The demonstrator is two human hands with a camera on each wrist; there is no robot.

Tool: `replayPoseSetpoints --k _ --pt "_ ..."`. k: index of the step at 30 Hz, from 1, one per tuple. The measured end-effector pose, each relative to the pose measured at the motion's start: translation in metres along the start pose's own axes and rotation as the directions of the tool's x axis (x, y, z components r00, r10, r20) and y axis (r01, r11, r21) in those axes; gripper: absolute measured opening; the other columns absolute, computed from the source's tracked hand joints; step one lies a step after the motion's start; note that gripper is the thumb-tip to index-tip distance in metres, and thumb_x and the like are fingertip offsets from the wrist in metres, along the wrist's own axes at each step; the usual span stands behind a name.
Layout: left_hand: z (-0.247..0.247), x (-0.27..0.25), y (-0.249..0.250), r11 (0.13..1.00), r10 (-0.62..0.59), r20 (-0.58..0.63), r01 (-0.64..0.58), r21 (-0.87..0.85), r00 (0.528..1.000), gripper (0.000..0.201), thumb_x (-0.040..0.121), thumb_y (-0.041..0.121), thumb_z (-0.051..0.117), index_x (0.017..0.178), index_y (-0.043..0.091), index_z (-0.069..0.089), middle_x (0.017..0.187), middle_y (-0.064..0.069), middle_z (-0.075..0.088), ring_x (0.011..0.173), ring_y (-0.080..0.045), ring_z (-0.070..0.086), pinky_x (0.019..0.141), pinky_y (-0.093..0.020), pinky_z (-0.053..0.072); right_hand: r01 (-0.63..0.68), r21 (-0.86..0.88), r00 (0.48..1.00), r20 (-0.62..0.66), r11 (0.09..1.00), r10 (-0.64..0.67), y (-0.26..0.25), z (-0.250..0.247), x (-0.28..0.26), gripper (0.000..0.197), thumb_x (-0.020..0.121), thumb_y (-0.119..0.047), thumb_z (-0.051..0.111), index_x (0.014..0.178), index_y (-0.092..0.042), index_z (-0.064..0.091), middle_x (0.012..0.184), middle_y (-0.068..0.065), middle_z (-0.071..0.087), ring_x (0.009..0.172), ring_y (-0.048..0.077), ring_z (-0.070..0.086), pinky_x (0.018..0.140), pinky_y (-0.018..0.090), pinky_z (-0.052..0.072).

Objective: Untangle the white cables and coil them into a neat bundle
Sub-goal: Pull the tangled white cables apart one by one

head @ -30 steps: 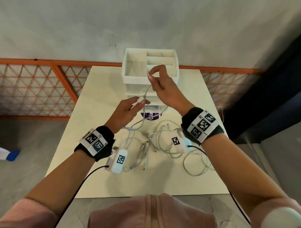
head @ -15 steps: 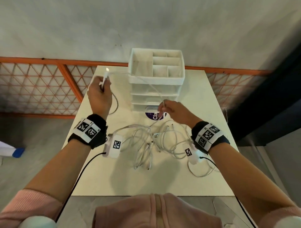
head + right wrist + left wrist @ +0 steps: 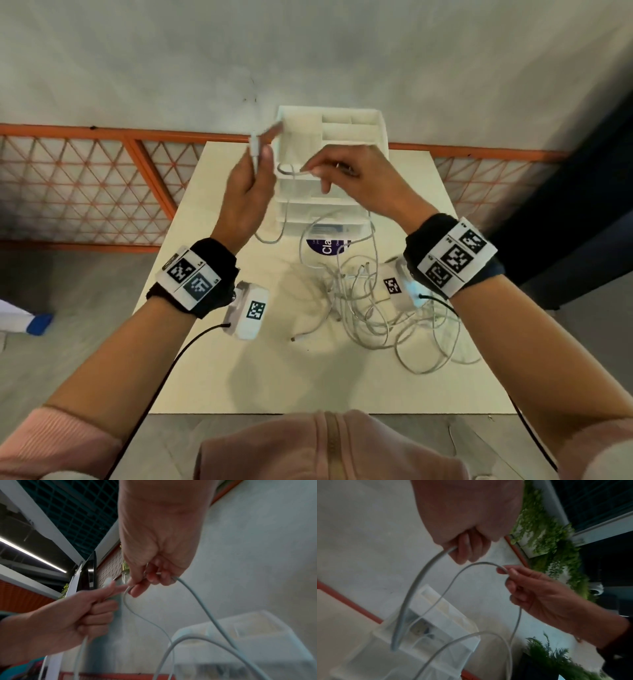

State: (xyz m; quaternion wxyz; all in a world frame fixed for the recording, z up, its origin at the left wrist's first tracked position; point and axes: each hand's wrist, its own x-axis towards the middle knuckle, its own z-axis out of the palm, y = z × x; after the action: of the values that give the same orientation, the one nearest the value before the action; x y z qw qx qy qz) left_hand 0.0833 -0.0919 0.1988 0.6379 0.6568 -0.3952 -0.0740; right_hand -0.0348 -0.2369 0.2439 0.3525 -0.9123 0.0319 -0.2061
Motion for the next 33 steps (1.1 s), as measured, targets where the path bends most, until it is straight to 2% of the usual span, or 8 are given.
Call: replayPoseSetpoints --k 3,6,11,15,21,27,30,33 --pt "0.014 -0.004 0.001 0.984 -0.101 0.255 0.059 0.167 0.962 0.037 0.103 0.036 0.031 0.087 0.026 0.063 0.046 0.010 0.033 0.041 -0.002 0.033 0.048 -0.018 0.028 -0.059 0.201 0.996 -0.047 0.978 0.070 0.005 0.011 -0.008 0.013 0.092 -0.018 0.058 0.097 -0.005 0.058 0.067 0.004 0.066 0.074 0.030 0.062 0.075 0.034 0.048" --pt "0.013 -0.011 -0.013 0.980 -0.075 0.176 0.040 0.193 0.982 0.041 0.102 0.035 0.034 0.063 0.024 0.041 0.048 0.011 0.038 0.045 -0.002 0.033 0.053 -0.023 0.028 -0.165 0.244 0.986 0.007 0.956 0.168 0.027 0.011 -0.021 0.018 0.090 -0.020 0.061 0.100 -0.009 0.052 0.067 0.000 0.064 0.062 0.018 0.056 0.060 0.022 0.044" --pt "-0.004 0.007 0.006 0.992 0.027 -0.194 -0.051 -0.118 0.981 0.033 0.095 0.040 0.035 0.063 0.034 0.043 0.052 0.017 0.034 0.049 -0.001 0.026 0.049 -0.029 0.017 -0.430 0.026 0.866 0.295 0.902 0.404 0.100 0.044 -0.066 0.014 0.095 -0.004 0.048 0.095 0.006 0.057 0.079 0.005 0.062 0.064 0.006 0.060 0.066 0.014 0.049" --pt "-0.016 0.016 0.002 0.996 0.077 -0.335 -0.053 0.078 0.939 0.033 0.098 0.032 0.037 0.065 0.035 0.037 0.059 0.015 0.033 0.051 -0.001 0.036 0.055 -0.024 0.029 -0.465 -0.208 0.796 0.328 0.861 0.509 0.139 0.060 -0.097 0.020 0.094 -0.003 0.045 0.098 0.001 0.064 0.097 0.012 0.069 0.087 0.020 0.063 0.078 0.022 0.041" --pt "-0.015 -0.015 -0.038 0.918 0.059 -0.192 0.022 0.396 0.980 0.031 0.103 0.023 0.035 0.079 0.006 0.048 0.051 0.004 0.032 0.042 -0.005 0.040 0.045 -0.019 0.026 -0.554 0.272 0.818 0.005 0.786 0.575 0.107 0.030 -0.069 0.032 0.102 -0.030 0.031 0.085 -0.013 0.052 0.078 0.014 0.067 0.056 0.021 0.066 0.052 0.028 0.051" --pt "-0.019 -0.039 -0.072 0.835 0.020 -0.060 0.016 0.550 0.998 0.037 0.099 0.030 0.040 0.082 0.000 0.053 0.058 -0.012 0.049 0.053 -0.040 0.051 0.052 -0.044 0.039 -0.396 0.248 0.772 -0.431 0.884 0.467 0.089 -0.013 -0.040 0.028 0.099 -0.013 0.027 0.081 -0.024 0.045 0.065 0.004 0.058 0.042 0.006 0.056 0.038 0.020 0.044" --pt "-0.024 -0.048 -0.085 0.816 -0.020 -0.004 0.019 0.577 1.000 0.046 0.094 0.047 0.038 0.076 0.008 0.055 0.059 -0.004 0.051 0.053 -0.037 0.053 0.053 -0.038 0.041 -0.481 0.291 0.693 -0.452 0.827 0.561 0.119 -0.013 -0.056 0.023 0.094 -0.009 0.039 0.076 -0.020 0.051 0.068 0.008 0.056 0.055 0.016 0.057 0.050 0.027 0.045" --pt "-0.027 -0.058 -0.095 0.813 -0.091 0.041 0.051 0.580 0.995 0.052 0.087 0.057 0.035 0.072 0.014 0.061 0.057 -0.005 0.052 0.055 -0.031 0.053 0.059 -0.035 0.043 -0.654 -0.143 0.751 -0.240 0.743 0.615 0.157 0.008 -0.087 0.023 0.088 0.005 0.044 0.095 -0.007 0.062 0.099 0.023 0.064 0.090 0.039 0.063 0.078 0.043 0.050"
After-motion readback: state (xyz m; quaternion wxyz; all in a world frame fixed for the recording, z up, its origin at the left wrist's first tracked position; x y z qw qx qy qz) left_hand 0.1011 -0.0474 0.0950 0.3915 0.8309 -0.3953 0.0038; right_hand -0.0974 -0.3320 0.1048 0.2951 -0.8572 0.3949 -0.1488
